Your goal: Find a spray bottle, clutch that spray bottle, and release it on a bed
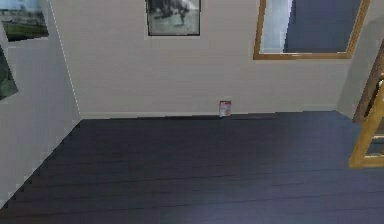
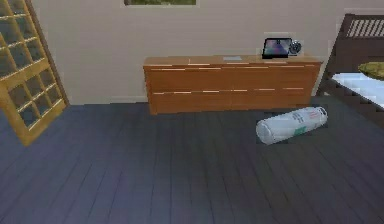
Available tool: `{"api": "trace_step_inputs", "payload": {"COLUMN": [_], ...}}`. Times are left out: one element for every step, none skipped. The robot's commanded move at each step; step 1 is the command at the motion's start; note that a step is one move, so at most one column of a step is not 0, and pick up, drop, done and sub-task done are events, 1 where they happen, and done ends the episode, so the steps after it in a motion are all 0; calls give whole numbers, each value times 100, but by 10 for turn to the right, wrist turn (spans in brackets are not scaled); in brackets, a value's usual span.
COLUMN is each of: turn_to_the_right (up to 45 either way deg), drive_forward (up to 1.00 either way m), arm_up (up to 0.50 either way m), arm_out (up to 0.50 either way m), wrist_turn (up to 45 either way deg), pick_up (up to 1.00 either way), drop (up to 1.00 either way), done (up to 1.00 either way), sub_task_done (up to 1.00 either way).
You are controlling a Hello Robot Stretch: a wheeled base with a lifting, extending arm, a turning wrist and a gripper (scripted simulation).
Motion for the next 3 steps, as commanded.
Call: {"api": "trace_step_inputs", "payload": {"turn_to_the_right": [330, 0, 30], "drive_forward": [0, 100, 0], "arm_up": [0, 0, 0], "arm_out": [0, 0, 0], "wrist_turn": [0, 0, 0], "pick_up": [0, 0, 0], "drop": [0, 0, 0], "done": [0, 0, 0], "sub_task_done": [0, 0, 0]}}
